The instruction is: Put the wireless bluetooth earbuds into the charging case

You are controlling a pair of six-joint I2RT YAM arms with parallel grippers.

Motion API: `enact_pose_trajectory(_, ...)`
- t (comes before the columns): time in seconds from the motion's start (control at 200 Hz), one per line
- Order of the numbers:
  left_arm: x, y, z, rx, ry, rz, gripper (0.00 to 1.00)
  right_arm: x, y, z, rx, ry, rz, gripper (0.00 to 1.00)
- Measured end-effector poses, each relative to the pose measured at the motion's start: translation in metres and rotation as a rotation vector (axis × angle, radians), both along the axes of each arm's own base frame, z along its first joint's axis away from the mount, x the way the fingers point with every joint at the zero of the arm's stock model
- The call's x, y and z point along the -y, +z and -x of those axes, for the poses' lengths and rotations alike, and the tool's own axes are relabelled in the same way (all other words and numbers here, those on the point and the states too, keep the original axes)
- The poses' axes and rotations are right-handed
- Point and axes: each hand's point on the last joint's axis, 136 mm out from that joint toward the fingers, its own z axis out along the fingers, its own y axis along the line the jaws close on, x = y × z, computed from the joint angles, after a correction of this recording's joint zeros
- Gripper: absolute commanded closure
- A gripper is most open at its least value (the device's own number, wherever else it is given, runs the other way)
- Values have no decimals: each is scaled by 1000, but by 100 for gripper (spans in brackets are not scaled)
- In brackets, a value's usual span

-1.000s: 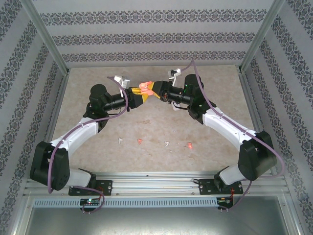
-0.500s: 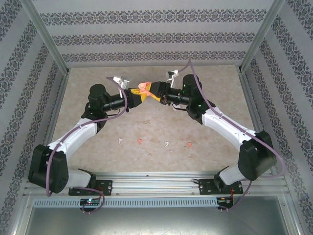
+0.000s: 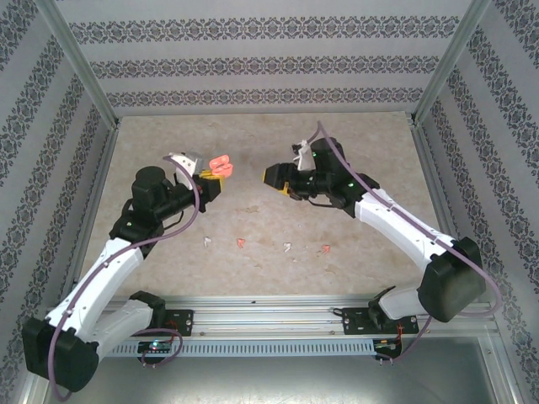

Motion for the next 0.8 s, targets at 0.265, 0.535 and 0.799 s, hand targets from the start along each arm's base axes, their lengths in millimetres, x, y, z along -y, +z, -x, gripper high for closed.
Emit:
enact_pose_trajectory(0.265,-32,-16,14,-66,149,-92,100,-39,-105,60,-237,198,283,55)
enact_pose_trajectory(0.535,-42,-33,31,-113,177,-119,100,-65,-147,79,-291,314,449,47)
enact_pose_trajectory(0.799,-44,-43,40,-143,182,-111,100,-77,-161,73,-277,352,533,47)
